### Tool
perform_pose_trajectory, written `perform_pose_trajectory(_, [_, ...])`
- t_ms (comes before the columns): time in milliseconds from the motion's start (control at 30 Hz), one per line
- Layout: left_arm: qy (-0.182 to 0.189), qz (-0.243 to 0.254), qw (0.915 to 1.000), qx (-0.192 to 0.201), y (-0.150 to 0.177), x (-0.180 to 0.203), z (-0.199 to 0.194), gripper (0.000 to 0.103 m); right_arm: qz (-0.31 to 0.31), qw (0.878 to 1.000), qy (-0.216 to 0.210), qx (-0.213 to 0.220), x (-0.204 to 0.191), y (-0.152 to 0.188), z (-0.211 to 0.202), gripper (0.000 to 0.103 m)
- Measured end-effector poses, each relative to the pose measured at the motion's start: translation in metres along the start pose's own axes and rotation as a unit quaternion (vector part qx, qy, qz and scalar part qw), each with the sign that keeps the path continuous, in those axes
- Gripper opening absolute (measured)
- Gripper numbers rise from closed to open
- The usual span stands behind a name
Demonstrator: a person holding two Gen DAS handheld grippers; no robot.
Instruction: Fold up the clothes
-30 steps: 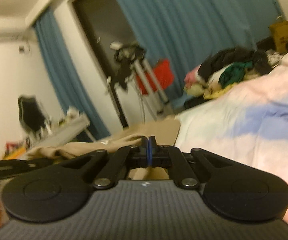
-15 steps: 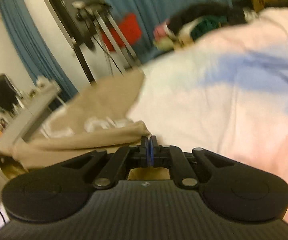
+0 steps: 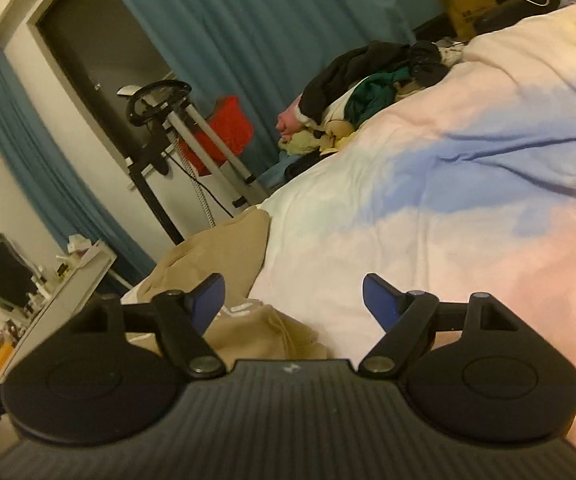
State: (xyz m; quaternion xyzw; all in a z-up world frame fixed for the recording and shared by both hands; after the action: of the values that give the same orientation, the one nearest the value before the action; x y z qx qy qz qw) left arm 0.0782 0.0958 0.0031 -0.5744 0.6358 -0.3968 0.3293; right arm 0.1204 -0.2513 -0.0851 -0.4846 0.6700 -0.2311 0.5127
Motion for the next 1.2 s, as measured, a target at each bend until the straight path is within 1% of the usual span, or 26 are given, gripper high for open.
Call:
perform_pose_trajectory(33, [0.008, 0.007, 0.9999, 0.007, -0.001, 0.005, -0.001, 0.079, 0.0, 1.0, 0.001, -0.003, 0.0, 0.001, -0.001, 0.079])
perform_pose_trajectory(67, [0.014, 0.005, 0.9998, 0.009, -0.002, 0.006, 0.001, 0.08, -0.004, 1.0, -0.002, -0.011, 0.0, 0.002, 0.0, 0.079])
perform_pose_trajectory(167, [0.0, -0.019, 0.9997, -0.014, -0.004, 0.001, 0.02, 0.08, -0.032, 0.998, -0.023, -0.044, -0.01, 0.014, -0.003, 0.079])
perform_pose_trajectory(233, [-0.026, -0.038, 0.9986, -0.024, -0.006, -0.009, 0.033, 0.079, -0.079, 0.995, -0.017, -0.061, -0.021, 0.023, -0.009, 0.078])
perform_pose_trajectory(300, [-0.041, -0.053, 0.9973, -0.03, -0.008, -0.017, 0.04, 0.079, -0.114, 0.991, -0.016, -0.072, -0.03, 0.03, -0.017, 0.078])
perform_pose_trajectory(367, [-0.033, -0.062, 0.9971, -0.029, -0.01, -0.019, 0.038, 0.079, -0.129, 0.988, -0.02, -0.087, -0.034, 0.036, -0.017, 0.07])
perform_pose_trajectory(433, [-0.013, -0.047, 0.9987, -0.015, -0.01, -0.013, 0.029, 0.079, -0.145, 0.984, -0.024, -0.101, -0.038, 0.041, -0.018, 0.07])
perform_pose_trajectory(500, [0.004, -0.008, 1.0, -0.001, -0.007, 0.0, 0.017, 0.079, -0.168, 0.979, -0.009, -0.117, -0.039, 0.048, -0.012, 0.068])
perform_pose_trajectory(567, [0.016, 0.036, 0.9992, 0.007, -0.002, 0.016, 0.01, 0.08, -0.18, 0.973, 0.005, -0.145, -0.037, 0.057, -0.004, 0.059])
perform_pose_trajectory(600, [0.026, 0.063, 0.9976, 0.007, 0.004, 0.026, 0.007, 0.08, -0.177, 0.971, 0.012, -0.158, -0.034, 0.061, 0.0, 0.053])
perform_pose_trajectory(633, [0.035, 0.091, 0.9952, 0.008, 0.009, 0.037, 0.004, 0.08, -0.169, 0.972, 0.02, -0.162, -0.03, 0.063, 0.001, 0.053])
perform_pose_trajectory(700, [0.033, 0.158, 0.9869, 0.009, 0.022, 0.058, 0.003, 0.081, -0.143, 0.978, 0.025, -0.152, -0.024, 0.061, 0.002, 0.053])
perform_pose_trajectory(733, [0.019, 0.186, 0.9823, 0.01, 0.029, 0.066, 0.006, 0.081, -0.129, 0.981, 0.031, -0.138, -0.021, 0.057, 0.0, 0.053])
perform_pose_trajectory(800, [-0.008, 0.242, 0.9703, 0.012, 0.042, 0.082, 0.011, 0.081, -0.104, 0.988, 0.041, -0.109, -0.015, 0.048, -0.003, 0.054])
perform_pose_trajectory(900, [-0.028, 0.287, 0.9575, 0.009, 0.057, 0.093, 0.02, 0.081, -0.077, 0.993, 0.056, -0.066, -0.007, 0.035, -0.007, 0.055])
perform_pose_trajectory(967, [-0.042, 0.314, 0.9484, 0.007, 0.065, 0.098, 0.026, 0.081, -0.06, 0.995, 0.064, -0.05, -0.001, 0.03, -0.01, 0.055])
perform_pose_trajectory(1000, [-0.043, 0.326, 0.9443, 0.008, 0.069, 0.1, 0.028, 0.081, -0.05, 0.996, 0.065, -0.043, 0.002, 0.027, -0.011, 0.055])
perform_pose_trajectory(1067, [-0.045, 0.35, 0.9357, 0.009, 0.078, 0.104, 0.031, 0.082, -0.03, 0.997, 0.057, -0.043, 0.006, 0.023, -0.008, 0.055])
perform_pose_trajectory(1133, [-0.039, 0.365, 0.93, 0.012, 0.084, 0.11, 0.031, 0.082, -0.024, 0.997, 0.058, -0.043, 0.006, 0.022, -0.006, 0.055])
perform_pose_trajectory(1200, [-0.031, 0.375, 0.9262, 0.016, 0.088, 0.115, 0.03, 0.084, -0.022, 0.997, 0.057, -0.039, 0.006, 0.021, -0.005, 0.055])
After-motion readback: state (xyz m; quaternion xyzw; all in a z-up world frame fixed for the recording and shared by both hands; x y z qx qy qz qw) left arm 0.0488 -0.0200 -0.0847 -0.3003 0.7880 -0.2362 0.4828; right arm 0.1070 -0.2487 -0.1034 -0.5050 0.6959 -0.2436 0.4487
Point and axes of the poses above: each gripper's, at about its wrist camera, not at the fingertips, and z roughly the way its jaws point, x to its right, y to its underside, the point moved 4 cm from there along z, roughly the way its jaws point, and after that the axes turned 9 degrees about -z, right-handed, at the moved point
